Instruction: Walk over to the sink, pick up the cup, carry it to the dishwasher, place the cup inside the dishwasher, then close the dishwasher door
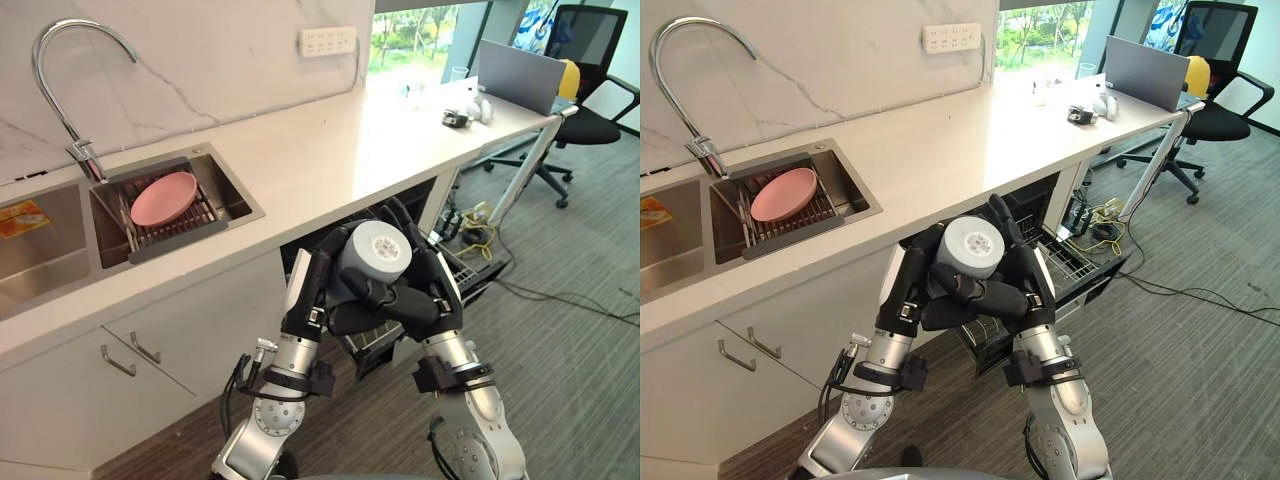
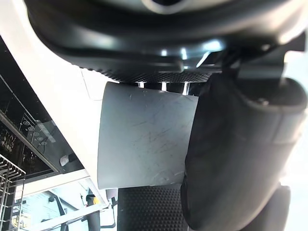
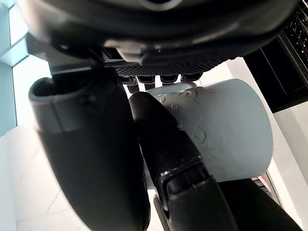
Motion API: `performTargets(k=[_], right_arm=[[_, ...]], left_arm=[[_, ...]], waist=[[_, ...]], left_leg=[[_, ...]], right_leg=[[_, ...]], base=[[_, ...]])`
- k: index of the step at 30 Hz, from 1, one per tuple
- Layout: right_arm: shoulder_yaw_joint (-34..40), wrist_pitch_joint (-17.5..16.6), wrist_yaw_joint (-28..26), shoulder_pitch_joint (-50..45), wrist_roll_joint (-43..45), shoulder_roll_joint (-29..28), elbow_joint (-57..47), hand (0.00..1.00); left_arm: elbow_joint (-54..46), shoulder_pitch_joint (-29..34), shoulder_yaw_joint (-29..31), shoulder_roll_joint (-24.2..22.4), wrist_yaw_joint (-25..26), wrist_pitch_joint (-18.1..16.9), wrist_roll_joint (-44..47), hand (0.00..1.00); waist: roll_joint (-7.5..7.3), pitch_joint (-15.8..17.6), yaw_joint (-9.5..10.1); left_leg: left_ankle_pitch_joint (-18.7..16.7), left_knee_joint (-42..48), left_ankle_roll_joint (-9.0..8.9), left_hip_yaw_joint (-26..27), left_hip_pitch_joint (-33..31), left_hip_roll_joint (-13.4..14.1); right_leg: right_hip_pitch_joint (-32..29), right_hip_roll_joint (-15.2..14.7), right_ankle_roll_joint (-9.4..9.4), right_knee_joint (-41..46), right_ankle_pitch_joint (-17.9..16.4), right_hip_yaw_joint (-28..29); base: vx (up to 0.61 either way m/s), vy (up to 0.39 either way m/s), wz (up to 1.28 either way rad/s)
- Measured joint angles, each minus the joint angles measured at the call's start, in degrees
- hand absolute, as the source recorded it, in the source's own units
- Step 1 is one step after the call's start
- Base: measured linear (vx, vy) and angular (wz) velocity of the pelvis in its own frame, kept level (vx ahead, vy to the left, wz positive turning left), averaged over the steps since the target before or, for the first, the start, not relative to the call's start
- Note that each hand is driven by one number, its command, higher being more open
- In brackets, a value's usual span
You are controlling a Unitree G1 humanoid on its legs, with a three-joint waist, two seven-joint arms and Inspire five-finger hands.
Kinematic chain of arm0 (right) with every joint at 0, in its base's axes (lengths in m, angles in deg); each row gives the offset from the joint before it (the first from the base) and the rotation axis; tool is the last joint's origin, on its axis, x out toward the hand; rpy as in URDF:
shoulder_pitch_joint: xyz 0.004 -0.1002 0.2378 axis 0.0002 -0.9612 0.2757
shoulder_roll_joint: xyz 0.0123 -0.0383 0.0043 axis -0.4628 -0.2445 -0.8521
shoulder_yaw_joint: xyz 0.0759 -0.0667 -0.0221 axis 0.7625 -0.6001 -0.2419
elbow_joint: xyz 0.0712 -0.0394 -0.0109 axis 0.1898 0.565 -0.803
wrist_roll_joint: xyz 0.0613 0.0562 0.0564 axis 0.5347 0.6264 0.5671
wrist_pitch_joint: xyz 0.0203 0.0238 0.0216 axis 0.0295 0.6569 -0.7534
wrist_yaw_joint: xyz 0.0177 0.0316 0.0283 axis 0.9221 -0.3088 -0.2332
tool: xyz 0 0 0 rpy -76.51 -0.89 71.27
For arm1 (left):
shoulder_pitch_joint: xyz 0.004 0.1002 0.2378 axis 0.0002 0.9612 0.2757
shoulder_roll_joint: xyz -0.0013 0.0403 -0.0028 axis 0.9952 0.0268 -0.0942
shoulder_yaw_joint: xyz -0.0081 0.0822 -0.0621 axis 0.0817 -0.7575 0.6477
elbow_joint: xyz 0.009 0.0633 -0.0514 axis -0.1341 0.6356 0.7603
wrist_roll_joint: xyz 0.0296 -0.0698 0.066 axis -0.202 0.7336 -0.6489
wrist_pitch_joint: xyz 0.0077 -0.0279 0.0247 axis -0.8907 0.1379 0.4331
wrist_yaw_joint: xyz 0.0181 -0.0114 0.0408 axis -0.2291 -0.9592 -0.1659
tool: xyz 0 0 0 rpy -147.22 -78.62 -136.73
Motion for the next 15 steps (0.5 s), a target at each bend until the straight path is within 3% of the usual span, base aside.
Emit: performTargets(k=[8,9,15], right_arm=[[-0.13,0.32,1.39,0.00,-0.34,0.49,-0.09,1.00],[-0.17,0.38,1.39,-0.01,-0.34,0.49,-0.10,0.00],[0.09,1.24,1.94,-0.19,-2.22,0.54,-0.32,0.00]], left_arm=[[0.00,0.00,-0.03,0.44,-0.63,0.00,-0.65,0.00],[0.00,0.00,-0.03,0.47,-0.63,0.00,-0.65,0.00],[0.00,0.00,-0.04,0.99,-0.22,0.03,-0.82,0.00]], waist=[[-0.55,-0.36,-0.25],[-0.55,-0.36,-0.26],[-0.60,-0.40,-0.81]], left_leg=[[0.35,-0.02,0.01,-0.35,-0.23,-0.02],[0.36,-0.02,0.00,-0.36,-0.24,-0.02],[0.53,-0.02,-0.06,-0.55,-0.48,-0.02]], right_leg=[[-0.01,-0.02,-0.08,0.01,0.05,-0.41],[-0.01,-0.02,-0.09,0.01,0.06,-0.41],[-0.12,-0.02,-0.18,-0.02,0.07,-0.61]], base=[[-0.01,0.001,0.01],[0.00,0.000,0.00],[0.00,0.000,0.00]])
